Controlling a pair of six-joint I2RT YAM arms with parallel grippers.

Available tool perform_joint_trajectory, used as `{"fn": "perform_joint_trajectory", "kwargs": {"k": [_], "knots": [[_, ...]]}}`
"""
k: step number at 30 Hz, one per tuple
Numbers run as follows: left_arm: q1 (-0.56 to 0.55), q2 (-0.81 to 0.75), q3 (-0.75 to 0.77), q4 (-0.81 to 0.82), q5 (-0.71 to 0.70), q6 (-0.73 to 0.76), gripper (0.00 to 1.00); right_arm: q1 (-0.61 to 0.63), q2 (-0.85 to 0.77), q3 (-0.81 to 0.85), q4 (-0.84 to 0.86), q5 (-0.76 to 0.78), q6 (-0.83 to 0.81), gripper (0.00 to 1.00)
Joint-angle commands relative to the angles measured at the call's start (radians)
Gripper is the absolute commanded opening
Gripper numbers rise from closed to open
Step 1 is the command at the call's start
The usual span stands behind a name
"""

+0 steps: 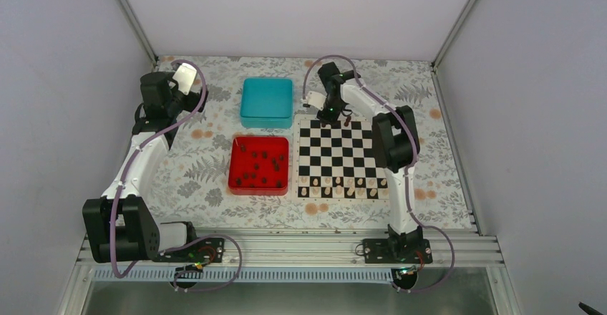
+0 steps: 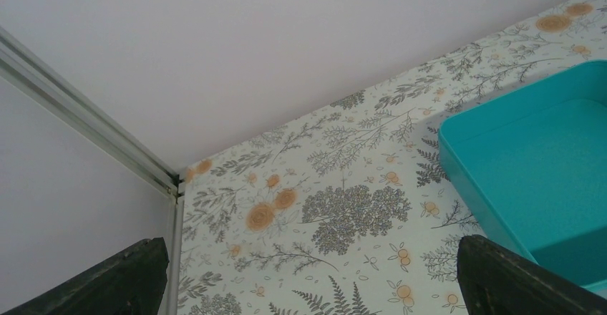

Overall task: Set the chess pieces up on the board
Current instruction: Place the chess piece on the chessboard.

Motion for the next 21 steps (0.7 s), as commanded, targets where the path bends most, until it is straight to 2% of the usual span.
{"fn": "perform_joint_trajectory", "kwargs": {"k": [1, 21], "knots": [[0.006, -0.01, 0.0, 0.0, 0.016, -0.002, 1.0, -0.012, 0.024, 0.019, 0.01, 0.016, 0.004, 0.07], [0.005, -0.01, -0.004, 0.002, 0.019, -0.001, 1.0, -0.024, 0.029, 0.023, 0.019, 0.011, 0.014, 0.09]]}}
